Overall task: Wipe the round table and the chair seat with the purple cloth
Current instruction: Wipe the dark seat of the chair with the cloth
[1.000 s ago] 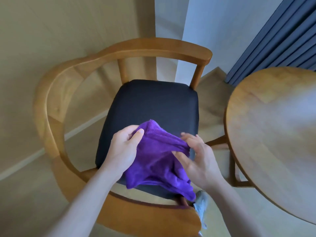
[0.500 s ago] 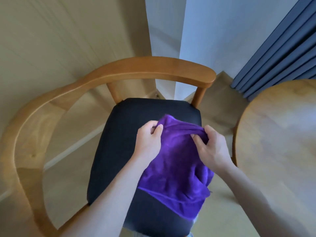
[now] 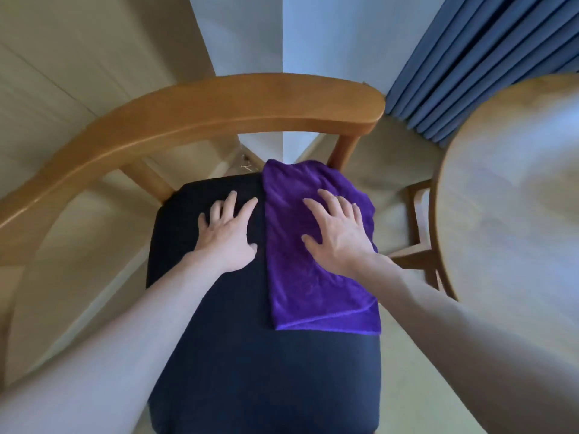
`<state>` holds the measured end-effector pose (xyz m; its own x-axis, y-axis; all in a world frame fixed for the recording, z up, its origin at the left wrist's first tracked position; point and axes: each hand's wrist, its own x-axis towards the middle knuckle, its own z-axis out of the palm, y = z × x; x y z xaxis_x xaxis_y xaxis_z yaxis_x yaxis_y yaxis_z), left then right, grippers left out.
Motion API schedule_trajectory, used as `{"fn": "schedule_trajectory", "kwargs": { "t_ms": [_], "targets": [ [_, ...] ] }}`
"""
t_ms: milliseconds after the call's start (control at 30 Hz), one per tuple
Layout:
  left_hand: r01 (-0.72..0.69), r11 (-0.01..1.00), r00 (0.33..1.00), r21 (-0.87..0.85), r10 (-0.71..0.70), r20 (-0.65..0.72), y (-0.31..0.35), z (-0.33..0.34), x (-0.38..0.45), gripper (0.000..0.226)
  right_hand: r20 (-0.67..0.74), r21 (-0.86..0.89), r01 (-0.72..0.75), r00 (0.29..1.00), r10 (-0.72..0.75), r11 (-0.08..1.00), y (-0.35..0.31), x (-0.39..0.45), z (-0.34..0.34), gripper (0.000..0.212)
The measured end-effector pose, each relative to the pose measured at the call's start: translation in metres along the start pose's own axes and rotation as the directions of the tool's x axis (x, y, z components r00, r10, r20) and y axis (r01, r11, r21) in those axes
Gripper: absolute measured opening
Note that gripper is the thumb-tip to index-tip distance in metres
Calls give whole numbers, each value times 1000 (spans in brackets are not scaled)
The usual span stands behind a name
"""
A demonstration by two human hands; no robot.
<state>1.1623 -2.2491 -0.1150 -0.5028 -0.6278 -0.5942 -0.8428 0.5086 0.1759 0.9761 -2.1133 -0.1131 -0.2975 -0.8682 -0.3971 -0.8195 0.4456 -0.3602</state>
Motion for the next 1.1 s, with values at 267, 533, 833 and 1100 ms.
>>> {"fn": "schedule_trajectory", "kwargs": {
  "t_ms": [267,533,833,1100],
  "targets": [
    [-227,965,967,129,239,-92,-20,9,42,95,-95,-165,42,994,-58,985,-41,81,41,79],
    [-262,962,952,82,272,-142,-30,22,50,85,-248,-132,-79,968,44,988,-25,49,46,68],
    [-217,972,961,90,229,-156,-22,29,46,86,-279,321,-250,897,343,914,-6,-19,24,72],
    [-189,975,967,116,205,-148,-18,29,47,89,-341,609,-21,895,286,793,-57,70,-5,76]
  ]
}}
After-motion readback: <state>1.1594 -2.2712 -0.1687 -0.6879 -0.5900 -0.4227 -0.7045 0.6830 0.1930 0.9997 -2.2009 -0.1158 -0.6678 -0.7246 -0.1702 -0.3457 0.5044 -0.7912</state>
